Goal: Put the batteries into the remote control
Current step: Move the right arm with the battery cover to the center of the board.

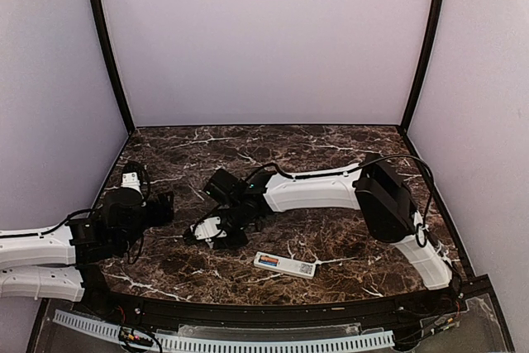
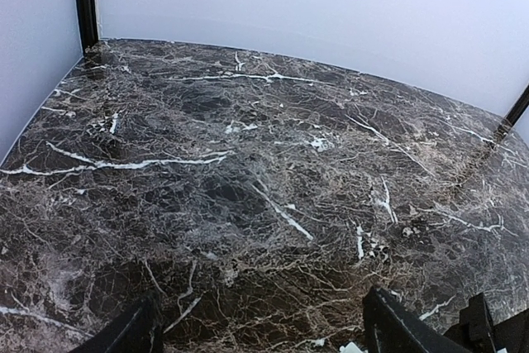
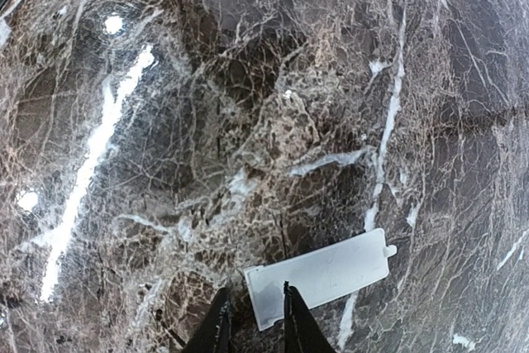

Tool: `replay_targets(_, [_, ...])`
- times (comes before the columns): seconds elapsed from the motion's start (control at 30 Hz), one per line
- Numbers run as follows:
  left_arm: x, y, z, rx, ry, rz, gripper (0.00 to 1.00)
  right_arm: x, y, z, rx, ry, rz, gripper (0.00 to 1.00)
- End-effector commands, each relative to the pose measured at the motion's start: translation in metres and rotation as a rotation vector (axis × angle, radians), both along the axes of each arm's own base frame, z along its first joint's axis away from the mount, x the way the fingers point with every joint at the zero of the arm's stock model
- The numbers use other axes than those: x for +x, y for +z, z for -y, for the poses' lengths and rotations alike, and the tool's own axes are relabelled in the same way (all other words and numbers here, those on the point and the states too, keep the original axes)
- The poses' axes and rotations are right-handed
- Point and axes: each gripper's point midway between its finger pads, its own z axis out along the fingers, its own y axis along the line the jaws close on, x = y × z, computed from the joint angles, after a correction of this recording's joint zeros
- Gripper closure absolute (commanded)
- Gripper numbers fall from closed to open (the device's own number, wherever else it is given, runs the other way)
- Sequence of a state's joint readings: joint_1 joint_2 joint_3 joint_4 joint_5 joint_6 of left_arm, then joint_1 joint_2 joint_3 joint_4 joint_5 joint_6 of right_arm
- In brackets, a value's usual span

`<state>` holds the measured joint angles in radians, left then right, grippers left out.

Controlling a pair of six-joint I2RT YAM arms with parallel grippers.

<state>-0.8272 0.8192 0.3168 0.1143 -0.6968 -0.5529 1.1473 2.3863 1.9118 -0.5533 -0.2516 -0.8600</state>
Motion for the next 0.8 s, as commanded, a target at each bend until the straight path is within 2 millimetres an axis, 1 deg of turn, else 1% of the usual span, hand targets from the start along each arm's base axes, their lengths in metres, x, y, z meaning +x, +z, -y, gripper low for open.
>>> replay_targets(0.0, [0.000, -0.003, -0.004, 0.019, 0.008, 0.003, 0.18, -0.007, -0.019, 0.009, -0.074, 0.018, -0.051, 0.81])
replay_targets(0.03, [0.000, -0.003, -0.004, 0.020, 0.007, 0.004, 0.18, -0.010, -0.019, 0.009, -0.080, 0.022, -0.069, 0.81])
replay_targets(0.17, [0.001, -0.004, -0.003, 0.024, 0.002, 0.002, 0.18, -0.012, -0.029, 0.014, -0.145, 0.002, -0.146, 0.83])
replay_targets(0.23, [0.001, -0.003, -0.002, 0.024, 0.001, 0.002, 0.18, -0.015, -0.038, 0.019, -0.186, -0.010, -0.183, 0.83])
replay_targets(0.37, [0.000, -0.002, -0.003, 0.020, 0.000, 0.006, 0.18, -0.013, -0.050, 0.029, -0.245, -0.046, -0.220, 0.86])
replay_targets(0.5, [0.000, -0.002, -0.004, 0.019, 0.001, 0.010, 0.18, -0.015, -0.052, 0.041, -0.283, -0.089, -0.264, 0.91])
replay_targets(0.77, [0.000, -0.002, -0.003, 0.021, -0.003, 0.011, 0.18, -0.032, -0.049, 0.065, -0.332, -0.127, -0.332, 1.00])
